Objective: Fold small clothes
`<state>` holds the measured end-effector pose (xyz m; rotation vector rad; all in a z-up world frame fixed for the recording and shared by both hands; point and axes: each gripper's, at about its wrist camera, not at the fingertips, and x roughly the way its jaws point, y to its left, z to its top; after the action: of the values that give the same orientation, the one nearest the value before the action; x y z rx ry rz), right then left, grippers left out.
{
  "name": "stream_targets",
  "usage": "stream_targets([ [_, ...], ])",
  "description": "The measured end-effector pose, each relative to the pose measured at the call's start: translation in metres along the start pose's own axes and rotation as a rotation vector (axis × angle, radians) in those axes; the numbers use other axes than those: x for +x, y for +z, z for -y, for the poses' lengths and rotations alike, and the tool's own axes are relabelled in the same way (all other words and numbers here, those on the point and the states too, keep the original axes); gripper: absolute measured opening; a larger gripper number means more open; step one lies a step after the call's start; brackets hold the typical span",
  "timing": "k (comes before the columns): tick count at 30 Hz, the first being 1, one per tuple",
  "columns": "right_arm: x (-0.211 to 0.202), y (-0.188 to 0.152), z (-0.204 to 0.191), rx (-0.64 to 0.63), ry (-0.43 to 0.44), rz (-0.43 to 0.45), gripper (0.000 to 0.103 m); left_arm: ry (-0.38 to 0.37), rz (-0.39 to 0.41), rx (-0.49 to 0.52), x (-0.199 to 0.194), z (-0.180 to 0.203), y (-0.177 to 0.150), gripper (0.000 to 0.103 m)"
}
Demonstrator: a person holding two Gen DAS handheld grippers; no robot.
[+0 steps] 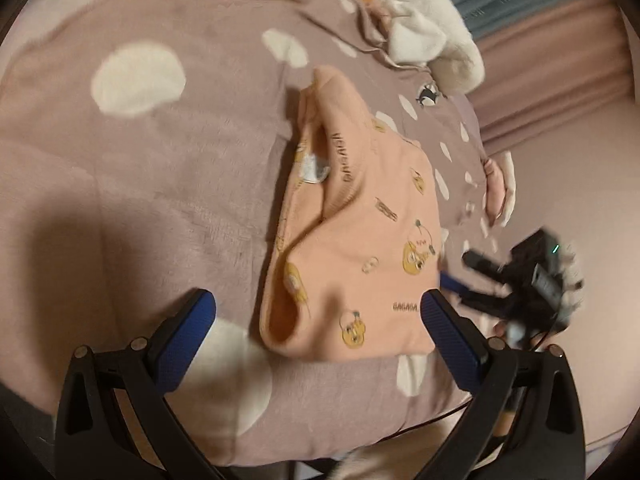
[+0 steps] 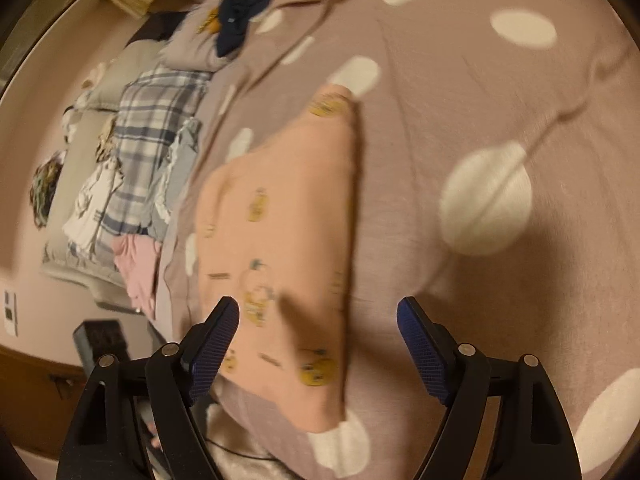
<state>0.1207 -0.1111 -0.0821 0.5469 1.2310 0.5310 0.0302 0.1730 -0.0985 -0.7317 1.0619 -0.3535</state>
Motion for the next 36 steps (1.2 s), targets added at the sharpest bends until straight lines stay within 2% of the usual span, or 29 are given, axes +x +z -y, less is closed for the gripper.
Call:
stream_targets([
  [5, 0.02, 0.001, 0.007, 0.03, 0.062, -0.048, 0.082, -0.064, -0.045, 0.044, 0.014, 0.009, 0.007, 0.102],
  [8, 0.022, 0.004, 0.004, 0.031, 0.102, -0.043, 0.089, -0.149, -0.107, 0.062, 0.029, 0.018, 0.014, 0.102],
  [13, 0.035, 0.016, 0.01, 0.088, 0.232, -0.061, 0.091, -0.234, -0.15, 0.041, 0.057, 0.026, 0.031, 0.102],
  [18, 0.043, 0.026, 0.015, 0.151, 0.355, -0.082, 0.091, -0.254, -0.194, 0.037, 0.075, 0.035, 0.047, 0.102],
  [22, 0.051, 0.029, -0.001, 0.084, 0.345, -0.094, 0.09, -0.242, -0.188, 0.048, 0.084, 0.046, 0.052, 0.101],
  [23, 0.051, 0.028, -0.001, 0.092, 0.344, -0.077, 0.088, -0.234, -0.181, 0.059, 0.085, 0.048, 0.053, 0.099],
  [24, 0.051, 0.028, 0.0, 0.098, 0.341, -0.074, 0.08, -0.215, -0.172, 0.065, 0.086, 0.05, 0.054, 0.096],
  [25, 0.051, 0.028, 0.002, 0.103, 0.329, -0.066, 0.067, -0.185, -0.158, 0.066, 0.085, 0.049, 0.053, 0.086],
  [26, 0.052, 0.027, 0.005, 0.104, 0.301, -0.067, 0.06, -0.158, -0.145, 0.058, 0.083, 0.046, 0.053, 0.073],
  [27, 0.052, 0.027, 0.008, 0.1, 0.279, -0.068, 0.048, -0.127, -0.132, 0.038, 0.081, 0.042, 0.053, 0.066],
  [28, 0.051, 0.025, 0.011, 0.094, 0.274, -0.06, 0.044, -0.111, -0.124, 0.026, 0.079, 0.037, 0.053, 0.054],
  [30, 0.049, 0.022, 0.015, 0.105, 0.287, -0.037, 0.039, -0.101, -0.107, 0.018, 0.078, 0.032, 0.054, 0.049],
  [32, 0.049, 0.021, 0.016, 0.11, 0.28, -0.023, 0.034, -0.061, -0.082, 0.03, 0.076, 0.034, 0.05, 0.04],
  [36, 0.042, 0.019, 0.004, 0.06, 0.232, 0.02, 0.025, 0.041, -0.026, 0.142, 0.071, 0.059, 0.044, 0.031],
])
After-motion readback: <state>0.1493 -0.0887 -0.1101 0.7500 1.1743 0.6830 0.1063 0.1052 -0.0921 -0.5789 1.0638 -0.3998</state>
